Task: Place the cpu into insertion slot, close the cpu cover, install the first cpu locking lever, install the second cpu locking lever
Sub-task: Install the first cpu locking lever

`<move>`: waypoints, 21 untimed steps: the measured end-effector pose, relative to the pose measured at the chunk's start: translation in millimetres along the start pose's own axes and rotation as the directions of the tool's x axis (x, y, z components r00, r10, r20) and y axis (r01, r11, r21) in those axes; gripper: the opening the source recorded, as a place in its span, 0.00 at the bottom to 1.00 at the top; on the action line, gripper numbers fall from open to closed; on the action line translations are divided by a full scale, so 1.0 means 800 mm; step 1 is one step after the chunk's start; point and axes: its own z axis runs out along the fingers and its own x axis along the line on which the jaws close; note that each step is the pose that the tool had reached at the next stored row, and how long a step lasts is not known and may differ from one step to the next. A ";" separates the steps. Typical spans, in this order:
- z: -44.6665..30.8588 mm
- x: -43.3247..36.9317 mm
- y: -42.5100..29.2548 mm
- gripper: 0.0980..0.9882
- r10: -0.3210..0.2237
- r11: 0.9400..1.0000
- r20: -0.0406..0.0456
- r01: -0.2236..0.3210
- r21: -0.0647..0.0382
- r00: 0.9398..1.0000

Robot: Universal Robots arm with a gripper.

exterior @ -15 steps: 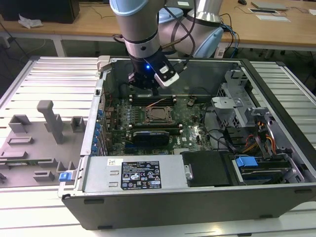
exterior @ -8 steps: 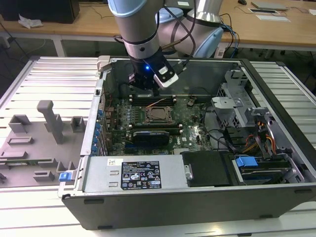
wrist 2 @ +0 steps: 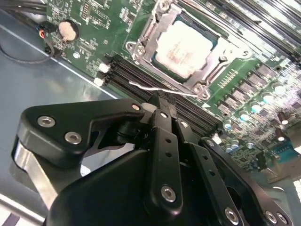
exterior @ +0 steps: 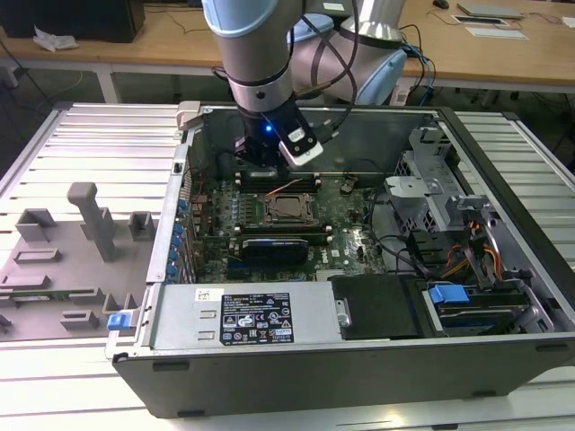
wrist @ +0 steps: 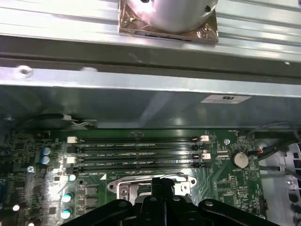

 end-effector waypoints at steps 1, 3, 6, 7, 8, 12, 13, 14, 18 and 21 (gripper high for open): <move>0.0025 -0.005 -0.0004 0.01 0.002 1.000 -0.005 -0.002 0.000 1.000; 0.0045 -0.010 -0.0006 0.01 0.006 1.000 -0.013 -0.006 0.001 1.000; 0.0081 -0.015 0.0012 0.01 0.013 1.000 -0.025 -0.013 0.008 1.000; 0.0088 -0.015 0.0019 0.01 0.015 1.000 -0.027 -0.014 0.011 1.000; 0.0094 -0.016 0.0028 0.01 0.016 1.000 -0.029 -0.015 0.014 0.999; 0.0118 -0.016 0.0085 0.01 0.013 0.999 -0.031 -0.012 0.043 0.999; 0.0128 -0.016 0.0123 0.01 0.011 0.998 -0.031 -0.010 0.054 0.999; 0.0138 -0.015 0.0150 0.01 0.011 0.998 -0.031 -0.009 0.057 0.999; 0.0166 -0.015 0.0208 0.01 0.011 0.998 -0.030 -0.009 0.058 0.999; 0.0201 -0.014 0.0237 0.01 0.007 0.998 -0.021 -0.006 0.062 1.000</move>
